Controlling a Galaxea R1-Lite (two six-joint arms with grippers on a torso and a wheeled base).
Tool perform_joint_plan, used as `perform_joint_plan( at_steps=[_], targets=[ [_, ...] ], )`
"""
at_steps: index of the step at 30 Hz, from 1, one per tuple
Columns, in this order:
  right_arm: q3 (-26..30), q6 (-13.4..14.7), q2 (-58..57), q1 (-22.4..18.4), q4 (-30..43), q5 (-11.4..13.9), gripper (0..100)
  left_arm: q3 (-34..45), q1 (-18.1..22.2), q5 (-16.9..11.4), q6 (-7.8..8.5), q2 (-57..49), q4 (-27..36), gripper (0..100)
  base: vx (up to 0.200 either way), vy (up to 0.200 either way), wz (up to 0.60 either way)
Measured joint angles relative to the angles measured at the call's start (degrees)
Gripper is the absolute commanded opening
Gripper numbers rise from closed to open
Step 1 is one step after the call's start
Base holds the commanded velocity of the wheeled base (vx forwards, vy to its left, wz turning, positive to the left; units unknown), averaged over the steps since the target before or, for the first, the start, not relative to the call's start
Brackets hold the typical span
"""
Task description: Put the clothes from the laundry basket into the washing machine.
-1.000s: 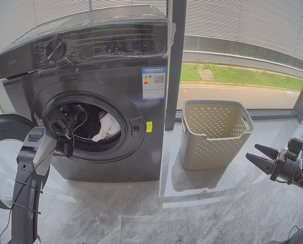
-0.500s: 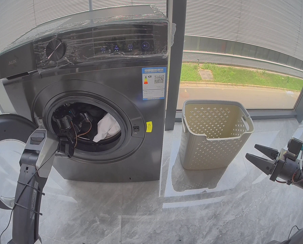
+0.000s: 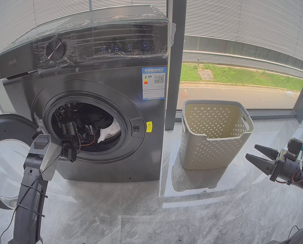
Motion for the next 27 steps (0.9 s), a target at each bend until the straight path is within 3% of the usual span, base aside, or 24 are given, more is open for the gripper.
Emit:
perform_joint_plan(
  at_steps=[5, 10, 14, 19, 27],
  targets=[
    [0.0, 0.0, 0.0, 0.0, 0.0, 0.0, 100, 0.0, -0.7, -0.1, -0.68, -0.8, 1.5, 100, 0.000, 0.000, 0.00],
    [-0.2, 0.0, 0.0, 0.0, 0.0, 0.0, 100, 0.0, -1.7, -0.1, -3.52, -3.6, 3.7, 100, 0.000, 0.000, 0.00],
    [-0.3, 0.0, 0.0, 0.0, 0.0, 0.0, 100, 0.0, -2.2, 0.3, -4.16, -6.9, 9.4, 100, 0.000, 0.000, 0.00],
    [-0.5, 0.0, -0.2, 0.0, 0.0, 0.0, 100, 0.0, -2.3, 0.6, -3.85, -10.8, 11.8, 100, 0.000, 0.000, 0.00],
    [-0.8, 0.0, -0.4, 0.0, 0.0, 0.1, 100, 1.1, -2.4, 0.8, -1.07, -13.1, 10.0, 100, 0.000, 0.000, 0.00]
  ],
)
